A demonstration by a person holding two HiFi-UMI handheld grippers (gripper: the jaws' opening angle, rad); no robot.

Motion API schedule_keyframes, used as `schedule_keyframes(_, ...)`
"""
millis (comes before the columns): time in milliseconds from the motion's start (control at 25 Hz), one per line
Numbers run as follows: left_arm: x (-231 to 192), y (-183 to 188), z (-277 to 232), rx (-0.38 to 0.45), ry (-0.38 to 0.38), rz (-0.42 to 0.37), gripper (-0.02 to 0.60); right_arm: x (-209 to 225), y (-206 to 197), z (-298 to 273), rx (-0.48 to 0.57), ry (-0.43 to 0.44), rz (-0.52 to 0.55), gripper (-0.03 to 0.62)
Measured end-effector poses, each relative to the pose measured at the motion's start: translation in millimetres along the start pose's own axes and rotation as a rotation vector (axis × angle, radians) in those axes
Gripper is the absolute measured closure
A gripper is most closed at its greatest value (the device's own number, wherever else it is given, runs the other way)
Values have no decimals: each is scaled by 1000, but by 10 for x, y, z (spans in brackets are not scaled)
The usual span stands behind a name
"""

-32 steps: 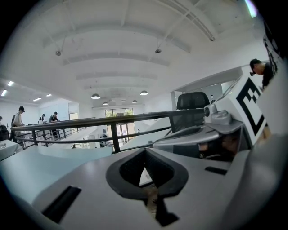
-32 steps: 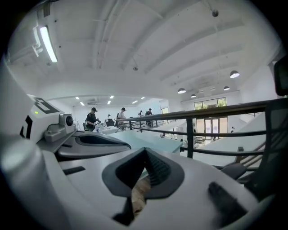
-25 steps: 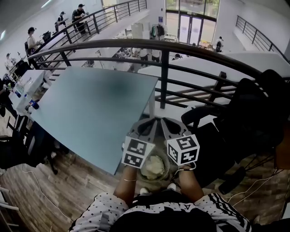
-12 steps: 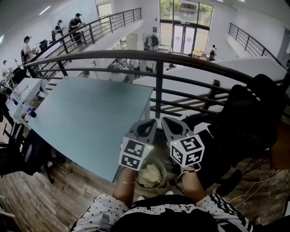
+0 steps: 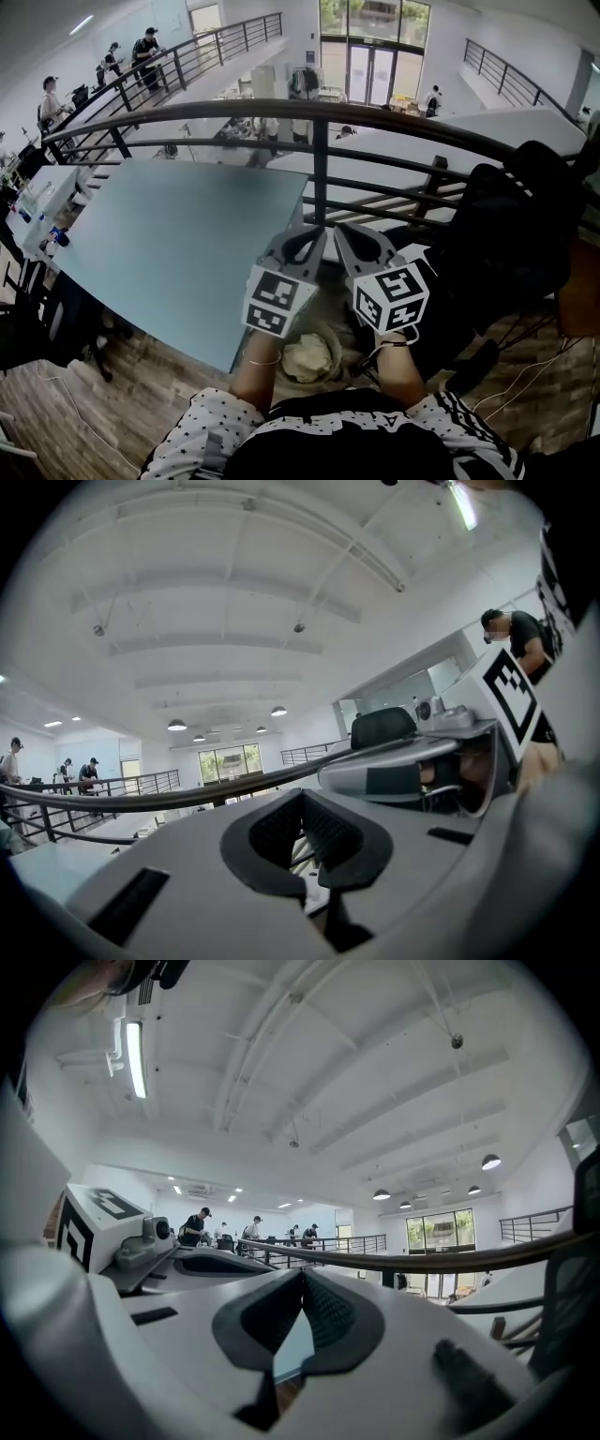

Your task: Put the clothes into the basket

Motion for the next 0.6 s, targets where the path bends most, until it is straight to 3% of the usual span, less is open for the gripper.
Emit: schedule_keyframes(600, 39, 26, -161, 10, -33, -11, 566, 116, 18, 33, -7, -6, 21, 568)
Point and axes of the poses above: the fingertips, and each gripper's own axes: z backward along the fingers, x to its right, y out of its top, the point moved 3 cm from there along z, backward along the fingers, and after that the axes turned 5 degrees about -y, right-handed, at the moved point
